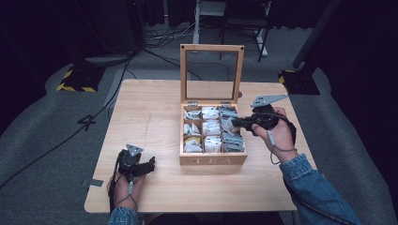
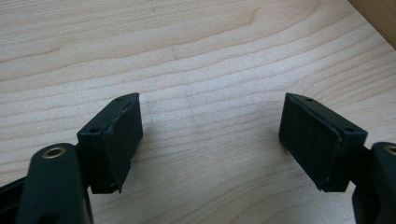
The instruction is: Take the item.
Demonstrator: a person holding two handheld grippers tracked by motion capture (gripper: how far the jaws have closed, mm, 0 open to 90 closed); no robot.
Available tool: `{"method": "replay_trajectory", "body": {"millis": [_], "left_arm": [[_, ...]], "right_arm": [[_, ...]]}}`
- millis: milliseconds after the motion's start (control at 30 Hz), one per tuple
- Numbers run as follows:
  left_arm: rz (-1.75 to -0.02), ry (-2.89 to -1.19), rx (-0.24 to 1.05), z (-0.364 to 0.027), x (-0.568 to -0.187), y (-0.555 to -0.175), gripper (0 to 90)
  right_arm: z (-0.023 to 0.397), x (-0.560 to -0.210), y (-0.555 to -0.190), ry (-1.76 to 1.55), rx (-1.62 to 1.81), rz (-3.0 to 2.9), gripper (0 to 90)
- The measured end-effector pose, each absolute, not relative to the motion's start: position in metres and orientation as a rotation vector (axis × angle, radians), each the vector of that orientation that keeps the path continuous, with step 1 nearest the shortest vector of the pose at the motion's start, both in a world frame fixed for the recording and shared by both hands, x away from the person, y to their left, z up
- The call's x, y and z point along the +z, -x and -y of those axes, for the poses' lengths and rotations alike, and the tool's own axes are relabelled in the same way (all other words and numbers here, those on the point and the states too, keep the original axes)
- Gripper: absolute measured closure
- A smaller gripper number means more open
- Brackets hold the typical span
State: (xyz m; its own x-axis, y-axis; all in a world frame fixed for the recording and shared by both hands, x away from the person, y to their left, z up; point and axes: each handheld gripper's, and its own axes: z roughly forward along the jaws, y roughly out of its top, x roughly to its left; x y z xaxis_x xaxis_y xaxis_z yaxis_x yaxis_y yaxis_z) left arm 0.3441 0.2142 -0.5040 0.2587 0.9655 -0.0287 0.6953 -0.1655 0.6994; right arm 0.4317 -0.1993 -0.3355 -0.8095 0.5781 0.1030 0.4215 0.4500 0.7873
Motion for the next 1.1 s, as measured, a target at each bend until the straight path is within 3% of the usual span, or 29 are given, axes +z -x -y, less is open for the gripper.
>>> {"method": "replay_trajectory", "body": {"millis": [533,1100], "left_arm": [[-1.502,-1.933,0.580,-0.214,-0.504,-0.344,22.2],[-1.502,-1.933,0.580,-0.214,-0.504,-0.344,22.2]], "right_arm": [[0.259,-0.322,-0.446,-1.012,1.223,-2.384,89.2],[0.307,-0.341,-0.468,-1.167,1.165,-2.282,89.2]]}}
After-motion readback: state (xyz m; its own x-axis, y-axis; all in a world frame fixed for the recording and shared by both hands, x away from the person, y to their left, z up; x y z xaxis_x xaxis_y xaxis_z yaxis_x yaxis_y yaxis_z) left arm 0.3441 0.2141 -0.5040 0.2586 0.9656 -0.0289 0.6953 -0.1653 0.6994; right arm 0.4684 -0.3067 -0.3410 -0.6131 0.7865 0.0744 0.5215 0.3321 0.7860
